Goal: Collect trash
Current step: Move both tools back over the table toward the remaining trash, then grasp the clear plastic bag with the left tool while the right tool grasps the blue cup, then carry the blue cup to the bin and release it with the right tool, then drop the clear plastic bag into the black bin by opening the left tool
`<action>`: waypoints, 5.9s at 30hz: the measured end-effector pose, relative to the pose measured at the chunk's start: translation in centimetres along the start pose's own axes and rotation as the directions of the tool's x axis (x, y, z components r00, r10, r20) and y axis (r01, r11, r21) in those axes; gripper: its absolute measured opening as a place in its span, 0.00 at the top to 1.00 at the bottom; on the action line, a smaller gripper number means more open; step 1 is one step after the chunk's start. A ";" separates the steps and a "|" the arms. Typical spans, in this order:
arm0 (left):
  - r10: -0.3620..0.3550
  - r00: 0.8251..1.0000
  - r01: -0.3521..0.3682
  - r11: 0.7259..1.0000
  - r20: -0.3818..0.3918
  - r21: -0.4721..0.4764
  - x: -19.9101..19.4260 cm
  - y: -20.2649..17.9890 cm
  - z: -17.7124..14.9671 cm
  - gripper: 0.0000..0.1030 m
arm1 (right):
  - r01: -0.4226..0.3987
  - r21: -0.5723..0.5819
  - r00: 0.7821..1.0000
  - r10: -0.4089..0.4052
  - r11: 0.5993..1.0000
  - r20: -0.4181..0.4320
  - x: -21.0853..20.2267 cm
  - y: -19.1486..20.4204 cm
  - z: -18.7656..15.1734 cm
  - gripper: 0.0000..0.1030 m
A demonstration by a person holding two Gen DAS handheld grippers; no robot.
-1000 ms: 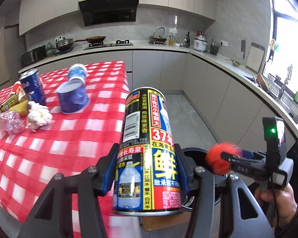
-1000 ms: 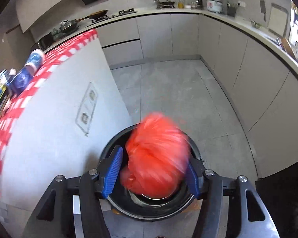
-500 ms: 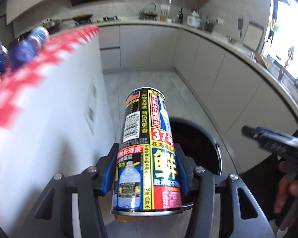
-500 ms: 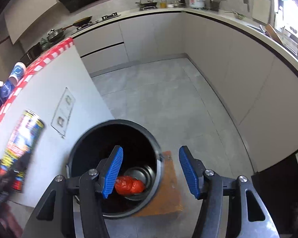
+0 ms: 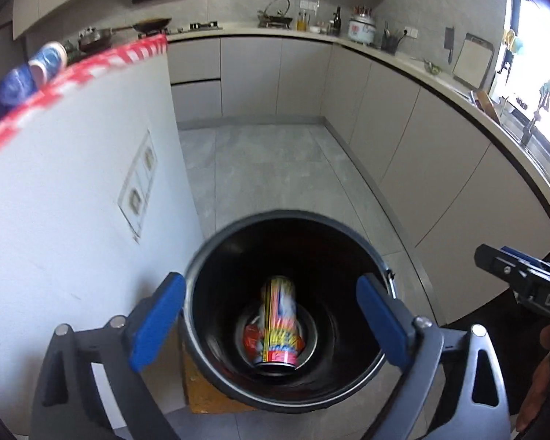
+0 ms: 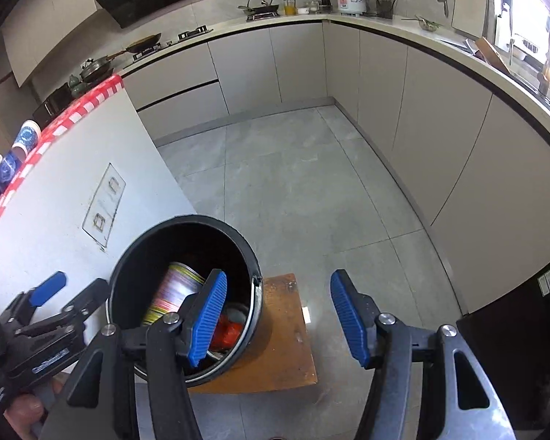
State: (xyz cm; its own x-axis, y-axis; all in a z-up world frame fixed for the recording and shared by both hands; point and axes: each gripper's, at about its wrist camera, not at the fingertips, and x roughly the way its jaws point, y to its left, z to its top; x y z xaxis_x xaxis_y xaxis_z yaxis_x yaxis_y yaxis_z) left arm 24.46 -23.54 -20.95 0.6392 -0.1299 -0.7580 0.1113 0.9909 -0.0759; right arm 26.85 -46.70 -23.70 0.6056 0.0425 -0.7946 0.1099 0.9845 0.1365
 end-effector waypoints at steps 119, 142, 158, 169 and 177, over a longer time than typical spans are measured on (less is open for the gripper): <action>0.190 0.975 -0.169 0.970 0.116 -0.173 -11.4 42.7 9.5 0.17 | -0.194 -0.268 0.979 0.204 0.944 0.011 0.5 49.2 11.0 0.23; 0.056 0.989 -0.053 0.998 0.140 -0.024 -11.2 25.0 8.8 0.17 | -0.082 -0.171 0.993 0.095 0.982 0.068 -6.4 30.3 7.9 0.23; -0.013 0.996 0.006 0.997 0.091 0.079 -6.9 10.7 7.1 0.17 | -0.054 -0.075 0.997 0.050 0.996 -0.057 -0.1 13.2 4.0 0.23; 0.036 0.998 -0.038 0.998 0.044 0.054 -3.0 6.7 4.6 0.17 | -0.062 -0.034 0.992 0.057 0.998 -0.113 5.4 6.9 2.5 0.03; 0.023 1.000 -0.022 0.999 -0.015 0.048 0.0 3.1 2.1 0.17 | -0.041 -0.008 0.994 0.040 0.999 -0.099 5.5 3.1 2.5 0.03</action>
State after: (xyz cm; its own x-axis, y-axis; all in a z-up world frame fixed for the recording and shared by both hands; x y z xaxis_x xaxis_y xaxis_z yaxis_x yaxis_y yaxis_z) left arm 26.39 -20.57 -19.88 0.6298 -0.1063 -0.7695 0.1330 0.9907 -0.0280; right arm 32.48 -43.80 -26.16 0.5287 0.0986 -0.8431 0.0786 0.9833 0.1643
